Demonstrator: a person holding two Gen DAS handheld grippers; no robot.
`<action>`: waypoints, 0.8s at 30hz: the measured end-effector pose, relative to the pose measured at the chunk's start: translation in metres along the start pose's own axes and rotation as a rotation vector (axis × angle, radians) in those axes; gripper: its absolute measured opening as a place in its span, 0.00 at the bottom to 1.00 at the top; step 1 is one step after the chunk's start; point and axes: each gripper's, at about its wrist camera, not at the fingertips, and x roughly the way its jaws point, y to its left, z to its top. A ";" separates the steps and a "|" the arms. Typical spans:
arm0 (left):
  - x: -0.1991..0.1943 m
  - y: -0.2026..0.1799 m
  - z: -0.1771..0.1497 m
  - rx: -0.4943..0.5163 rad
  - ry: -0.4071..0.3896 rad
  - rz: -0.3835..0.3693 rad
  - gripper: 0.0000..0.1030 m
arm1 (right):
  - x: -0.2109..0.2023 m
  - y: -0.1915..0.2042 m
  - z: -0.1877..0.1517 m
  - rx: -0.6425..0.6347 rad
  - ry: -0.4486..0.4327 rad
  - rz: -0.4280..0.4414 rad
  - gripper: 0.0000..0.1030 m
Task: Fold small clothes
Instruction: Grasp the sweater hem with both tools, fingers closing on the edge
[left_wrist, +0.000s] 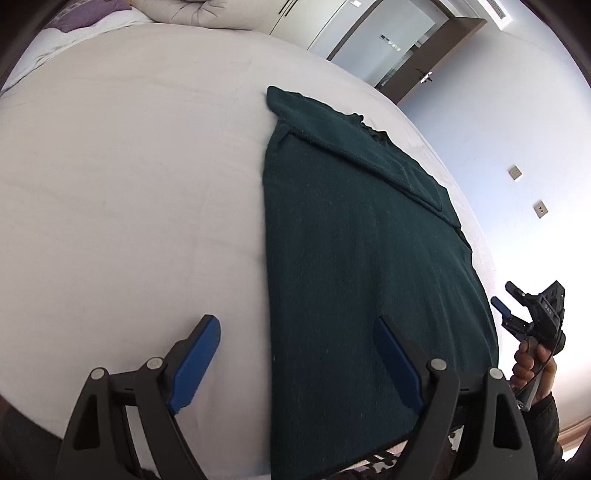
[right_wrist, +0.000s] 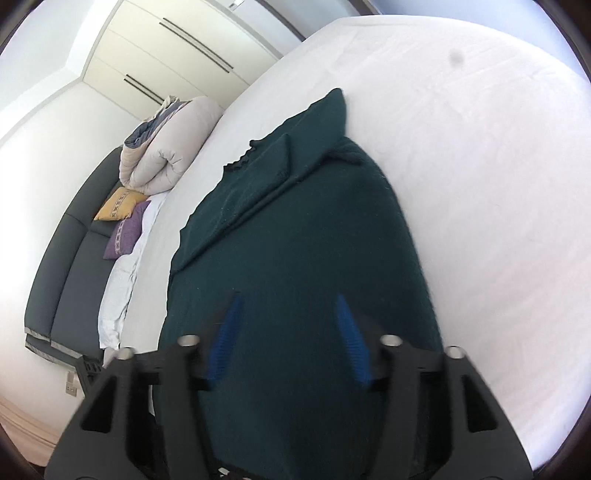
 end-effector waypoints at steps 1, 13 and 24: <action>-0.002 0.000 -0.005 -0.002 0.002 0.003 0.84 | -0.012 -0.004 -0.008 0.009 -0.026 0.000 0.69; 0.000 -0.017 -0.031 0.051 0.069 0.018 0.82 | -0.072 -0.051 -0.054 0.051 0.001 -0.100 0.69; -0.004 0.000 -0.036 0.002 0.173 -0.053 0.52 | -0.082 -0.063 -0.065 0.084 0.058 -0.067 0.68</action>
